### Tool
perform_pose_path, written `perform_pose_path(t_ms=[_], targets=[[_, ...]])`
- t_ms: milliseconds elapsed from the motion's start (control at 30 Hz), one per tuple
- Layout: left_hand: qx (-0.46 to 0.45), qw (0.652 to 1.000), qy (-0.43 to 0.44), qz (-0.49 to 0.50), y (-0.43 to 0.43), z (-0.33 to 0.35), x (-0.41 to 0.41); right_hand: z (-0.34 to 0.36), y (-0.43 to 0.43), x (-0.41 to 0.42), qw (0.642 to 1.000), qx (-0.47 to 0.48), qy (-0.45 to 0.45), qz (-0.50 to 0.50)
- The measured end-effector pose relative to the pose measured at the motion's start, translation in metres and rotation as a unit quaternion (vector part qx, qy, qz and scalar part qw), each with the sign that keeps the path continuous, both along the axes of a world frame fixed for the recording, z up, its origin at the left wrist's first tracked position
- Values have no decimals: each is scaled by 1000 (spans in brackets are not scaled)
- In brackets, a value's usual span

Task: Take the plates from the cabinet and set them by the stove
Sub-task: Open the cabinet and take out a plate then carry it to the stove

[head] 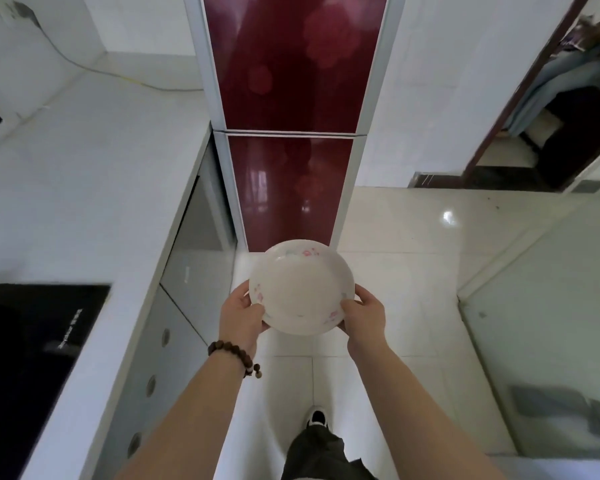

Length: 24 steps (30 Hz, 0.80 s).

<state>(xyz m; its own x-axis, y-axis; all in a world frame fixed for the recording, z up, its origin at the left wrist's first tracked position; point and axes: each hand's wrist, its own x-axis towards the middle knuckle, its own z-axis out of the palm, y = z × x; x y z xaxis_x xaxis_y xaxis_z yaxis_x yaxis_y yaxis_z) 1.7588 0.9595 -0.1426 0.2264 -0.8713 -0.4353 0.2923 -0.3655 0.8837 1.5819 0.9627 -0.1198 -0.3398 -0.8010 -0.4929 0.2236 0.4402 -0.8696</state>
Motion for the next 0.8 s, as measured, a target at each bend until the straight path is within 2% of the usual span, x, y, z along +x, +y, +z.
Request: perform_pose_path(t_ms=[367, 800], targets=[[-18, 998, -5, 67, -128, 17, -32, 21, -148, -30, 998, -27, 22, 56], [13, 982, 19, 186, -214, 2, 29, 3, -270, 43, 987, -35, 43, 151]])
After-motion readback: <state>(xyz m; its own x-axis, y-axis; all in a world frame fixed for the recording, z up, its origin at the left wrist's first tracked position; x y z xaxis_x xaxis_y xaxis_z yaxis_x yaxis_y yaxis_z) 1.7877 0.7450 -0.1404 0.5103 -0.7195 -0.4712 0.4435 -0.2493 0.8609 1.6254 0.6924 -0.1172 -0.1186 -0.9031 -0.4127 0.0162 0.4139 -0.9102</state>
